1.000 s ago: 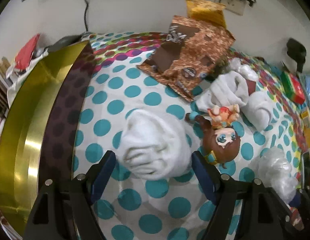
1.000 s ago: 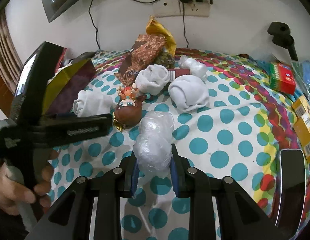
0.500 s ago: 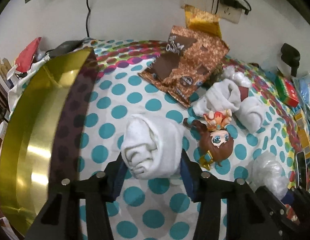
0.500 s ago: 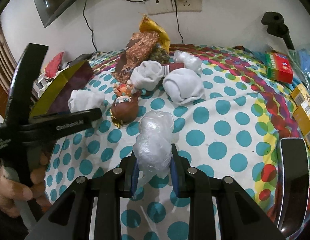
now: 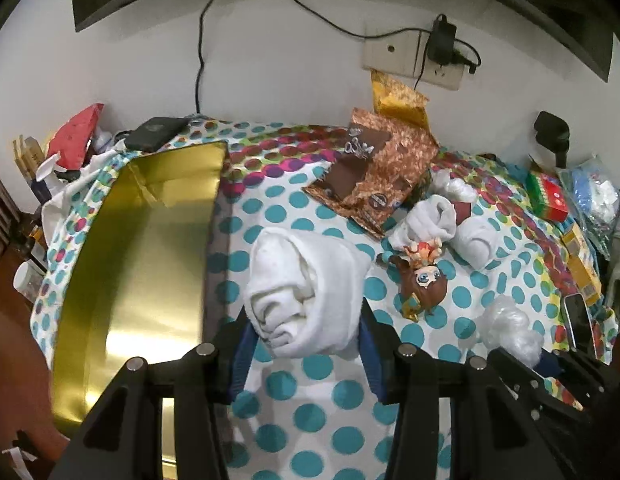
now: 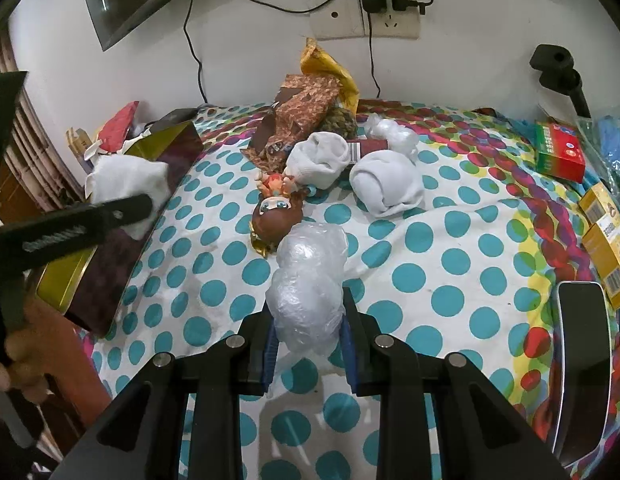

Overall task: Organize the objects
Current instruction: 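Lift the white cloth with the left tool and release it into the gold tray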

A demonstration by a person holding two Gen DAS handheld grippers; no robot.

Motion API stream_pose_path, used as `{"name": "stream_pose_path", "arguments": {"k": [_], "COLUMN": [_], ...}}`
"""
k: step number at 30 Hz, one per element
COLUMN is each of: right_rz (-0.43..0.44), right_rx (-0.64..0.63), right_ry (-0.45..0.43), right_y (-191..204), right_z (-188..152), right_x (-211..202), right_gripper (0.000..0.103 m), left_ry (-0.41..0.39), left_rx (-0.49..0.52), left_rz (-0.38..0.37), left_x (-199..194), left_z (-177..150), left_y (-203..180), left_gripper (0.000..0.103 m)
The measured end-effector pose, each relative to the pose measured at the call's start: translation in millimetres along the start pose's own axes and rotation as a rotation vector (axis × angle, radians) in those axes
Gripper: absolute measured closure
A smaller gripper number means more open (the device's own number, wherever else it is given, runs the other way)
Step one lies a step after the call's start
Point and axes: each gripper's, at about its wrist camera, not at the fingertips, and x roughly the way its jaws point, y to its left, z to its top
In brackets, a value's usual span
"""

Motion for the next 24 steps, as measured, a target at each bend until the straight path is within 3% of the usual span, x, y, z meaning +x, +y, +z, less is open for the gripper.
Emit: {"name": "stream_pose_path", "arguments": {"k": [7, 11, 18, 24], "right_rz": [-0.004, -0.005, -0.018, -0.041], "right_rx": [-0.008, -0.001, 0.014, 0.017], "right_ry": [0.000, 0.002, 0.012, 0.020], "right_y": [5.3, 5.1, 0.7, -1.5], "right_z": [-2.5, -3.2, -0.7, 1.6], "right_x": [-3.2, -3.4, -2.1, 1.3], "right_gripper": [0.078, 0.078, 0.078, 0.077], "left_ry": [-0.032, -0.054, -0.051, 0.051], "left_rx": [-0.046, -0.078, -0.075, -0.087], "left_rz": [0.049, 0.118, 0.234, 0.160], "left_x": [-21.1, -24.7, 3.7, 53.1], "left_z": [10.5, 26.3, 69.2, 100.5], "left_y": [46.8, 83.2, 139.3, 166.6], "left_gripper": [0.056, 0.056, 0.056, 0.056]}}
